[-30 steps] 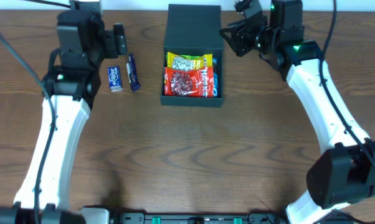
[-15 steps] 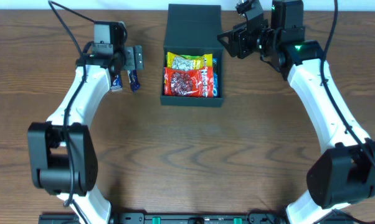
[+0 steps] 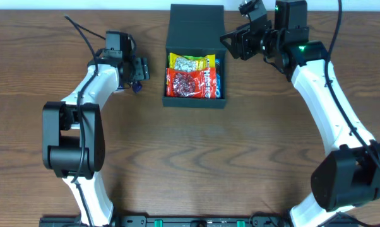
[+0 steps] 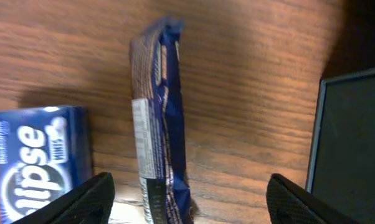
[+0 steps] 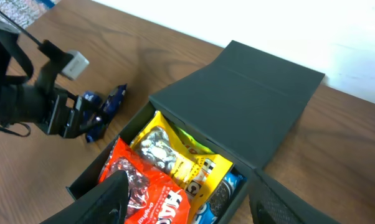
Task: Pack container
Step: 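Withdraw the right gripper and grasp the blue chocolate bar with the left, then carry the blue chocolate bar into the box with the left gripper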
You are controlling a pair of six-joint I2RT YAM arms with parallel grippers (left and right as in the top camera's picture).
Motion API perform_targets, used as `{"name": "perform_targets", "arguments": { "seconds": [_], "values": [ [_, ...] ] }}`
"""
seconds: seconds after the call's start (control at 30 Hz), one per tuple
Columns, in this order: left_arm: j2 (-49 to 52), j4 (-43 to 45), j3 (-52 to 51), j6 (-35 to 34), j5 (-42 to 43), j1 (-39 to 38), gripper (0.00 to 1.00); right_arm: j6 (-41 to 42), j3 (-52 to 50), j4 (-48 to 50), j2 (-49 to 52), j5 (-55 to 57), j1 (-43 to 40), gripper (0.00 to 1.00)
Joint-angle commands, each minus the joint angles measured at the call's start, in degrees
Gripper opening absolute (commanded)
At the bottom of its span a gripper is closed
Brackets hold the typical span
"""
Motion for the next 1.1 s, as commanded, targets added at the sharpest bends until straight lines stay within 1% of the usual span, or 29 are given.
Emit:
{"name": "perform_targets", "arguments": {
  "seconds": [0.0, 0.13, 0.37, 0.47, 0.57, 0.7, 0.9, 0.97, 1.0, 1.07],
  "values": [
    [0.8, -0.2, 0.7, -0.7, 1.2, 0.2, 0.76, 0.2, 0.2, -0.2, -0.1, 0.0, -0.2, 0.62],
    [1.8, -0.3, 0.7, -0.7, -0.3, 0.2, 0.66, 0.2, 0.2, -0.2, -0.1, 0.0, -0.2, 0.62],
    [4.3, -0.5, 0.7, -1.5, -0.1, 0.2, 0.62, 0.2, 0.2, -0.2, -0.1, 0.0, -0.2, 0.61],
    [4.5, -0.5, 0.7, -1.5, -0.2, 0.2, 0.56, 0.2, 0.2, -0.2, -0.1, 0.0, -0.2, 0.61],
    [4.5, -0.5, 0.7, -1.5, -1.3, 0.2, 0.48, 0.3, 0.2, -0.2, -0.1, 0.0, -0.2, 0.61],
    [4.5, -0.5, 0.7, -1.5, -3.7, 0.2, 0.31, 0.2, 0.2, -0.2, -0.1, 0.0, -0.2, 0.6],
    [4.5, -1.0, 0.7, -1.5, -4.7, 0.2, 0.17, 0.2, 0.2, -0.2, -0.1, 0.0, -0.3, 0.59],
    [4.4, -1.2, 0.7, -1.5, -4.7, 0.2, 0.08, 0.2, 0.3, -0.2, -0.2, 0.0, -0.6, 0.58],
    [4.4, -1.2, 0.7, -1.5, -4.7, 0.2, 0.06, 0.2, 0.3, -0.2, -0.2, 0.0, -0.9, 0.58],
    [4.2, -1.9, 0.9, -1.9, -4.5, 0.1, 0.06, 0.3, 0.3, -0.2, -0.6, 0.0, -1.8, 0.56]
  ]
}}
